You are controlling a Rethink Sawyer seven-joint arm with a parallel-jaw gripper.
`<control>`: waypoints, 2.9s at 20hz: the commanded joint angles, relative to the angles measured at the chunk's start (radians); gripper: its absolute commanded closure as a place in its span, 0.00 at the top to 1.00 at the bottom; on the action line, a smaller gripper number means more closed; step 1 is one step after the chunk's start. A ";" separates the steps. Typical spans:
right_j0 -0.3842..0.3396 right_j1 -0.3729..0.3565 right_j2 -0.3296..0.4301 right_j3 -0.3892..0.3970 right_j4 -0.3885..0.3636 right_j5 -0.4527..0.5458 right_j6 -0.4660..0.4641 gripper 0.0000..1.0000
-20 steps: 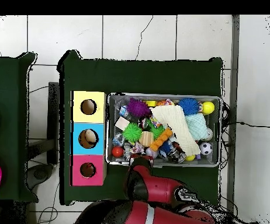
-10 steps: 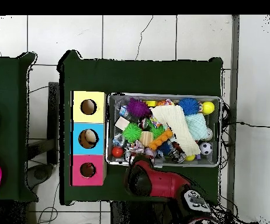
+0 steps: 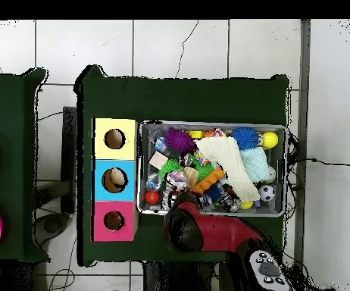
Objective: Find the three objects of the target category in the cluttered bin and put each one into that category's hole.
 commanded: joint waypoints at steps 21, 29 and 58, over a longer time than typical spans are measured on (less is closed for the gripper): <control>-0.013 -0.036 0.088 -0.134 -0.019 0.130 0.136 0.00; -0.014 -0.035 0.075 -0.116 0.008 0.108 0.136 1.00; -0.008 0.151 -0.060 -0.228 -0.148 -0.115 0.061 1.00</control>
